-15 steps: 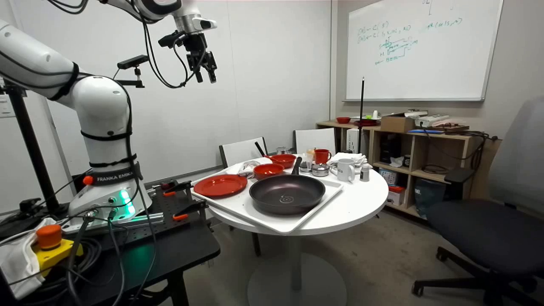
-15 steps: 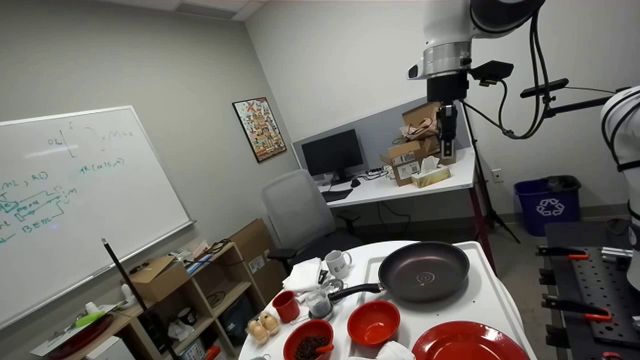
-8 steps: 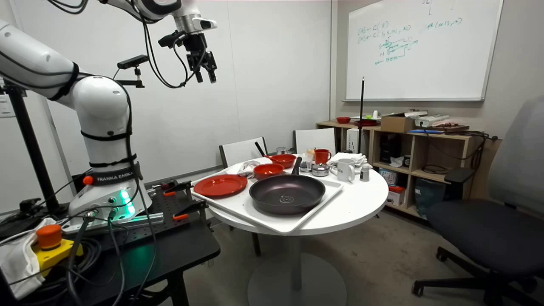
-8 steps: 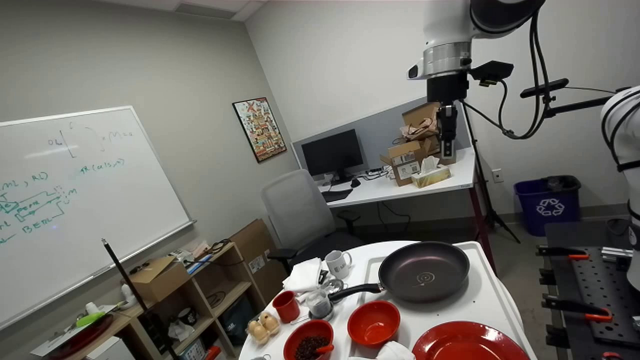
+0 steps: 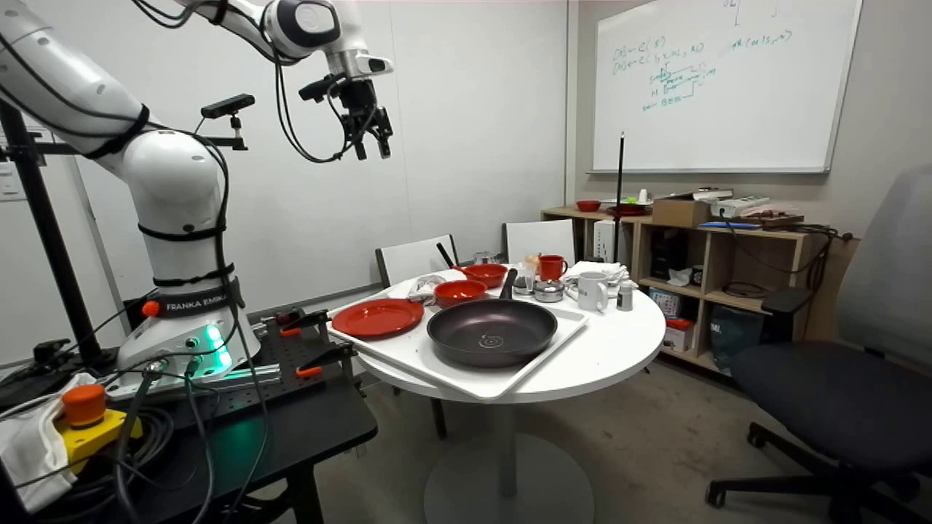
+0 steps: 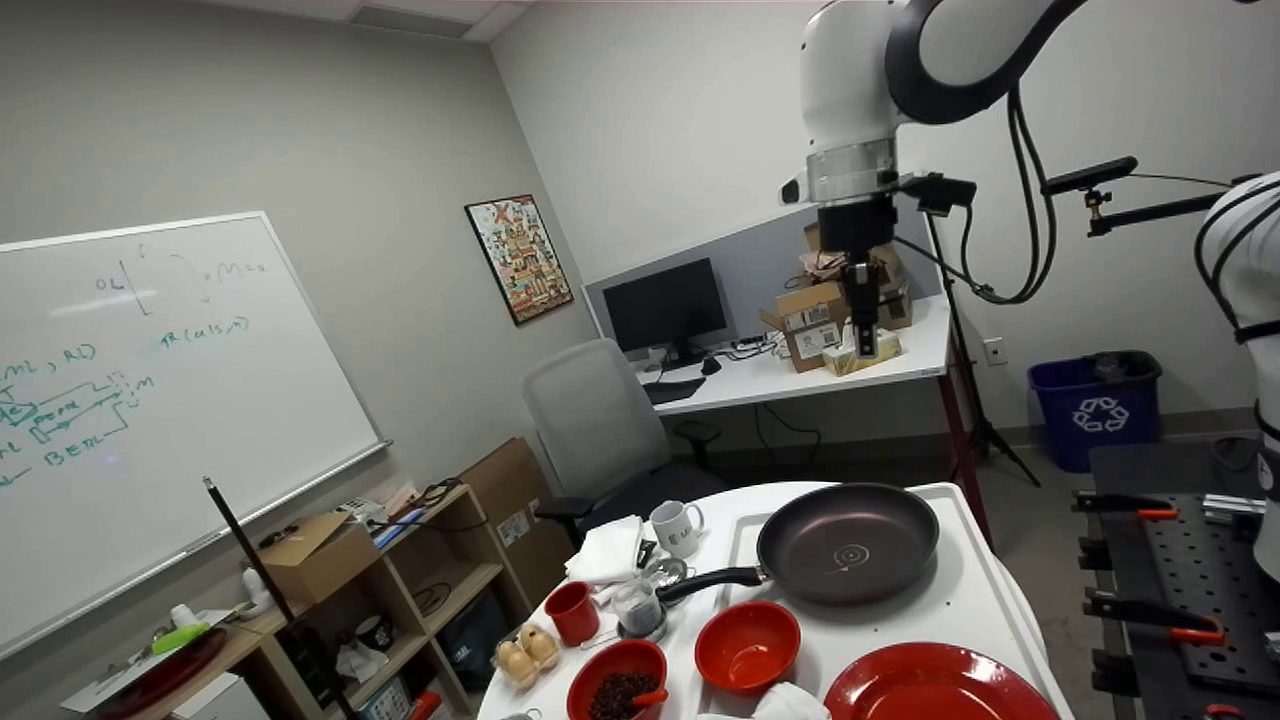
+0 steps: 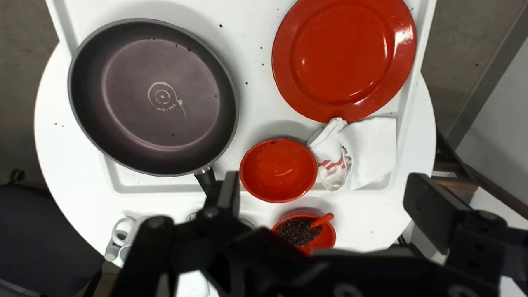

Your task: Pick up the white towel on the left and use it to wipe the black pan, set the towel back on the table

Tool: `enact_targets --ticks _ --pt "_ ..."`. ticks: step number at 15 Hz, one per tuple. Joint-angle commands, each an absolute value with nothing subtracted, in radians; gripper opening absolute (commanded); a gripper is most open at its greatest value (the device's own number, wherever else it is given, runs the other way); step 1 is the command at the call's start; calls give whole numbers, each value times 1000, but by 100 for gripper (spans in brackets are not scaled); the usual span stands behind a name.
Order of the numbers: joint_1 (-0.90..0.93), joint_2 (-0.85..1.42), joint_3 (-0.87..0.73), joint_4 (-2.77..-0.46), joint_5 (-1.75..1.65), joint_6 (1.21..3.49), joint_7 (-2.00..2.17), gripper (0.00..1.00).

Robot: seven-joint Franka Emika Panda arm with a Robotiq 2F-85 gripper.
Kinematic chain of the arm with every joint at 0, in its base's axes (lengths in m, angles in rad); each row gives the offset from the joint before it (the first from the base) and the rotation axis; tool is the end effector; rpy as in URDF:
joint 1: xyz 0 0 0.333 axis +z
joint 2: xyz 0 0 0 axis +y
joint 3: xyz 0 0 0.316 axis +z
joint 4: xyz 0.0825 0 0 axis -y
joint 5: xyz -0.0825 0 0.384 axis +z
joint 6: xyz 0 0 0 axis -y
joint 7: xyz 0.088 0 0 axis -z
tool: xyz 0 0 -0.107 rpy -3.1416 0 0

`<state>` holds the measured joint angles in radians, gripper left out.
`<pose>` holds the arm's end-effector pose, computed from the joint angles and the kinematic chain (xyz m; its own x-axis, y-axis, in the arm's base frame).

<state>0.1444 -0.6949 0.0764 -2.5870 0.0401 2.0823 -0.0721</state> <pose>0.3489 0.0821 0.4964 0.9479 0.2581 0.1867 0.2582 -0.9658 0.0244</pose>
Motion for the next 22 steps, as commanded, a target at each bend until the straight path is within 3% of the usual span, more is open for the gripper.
enact_targets --ticks 1,8,22 --pt "128 -457 151 -2469 -38 2122 -36 100" --pt "142 -145 243 -2310 -227 2204 30 100" --pt "211 370 226 -2030 -268 2289 -117 100"
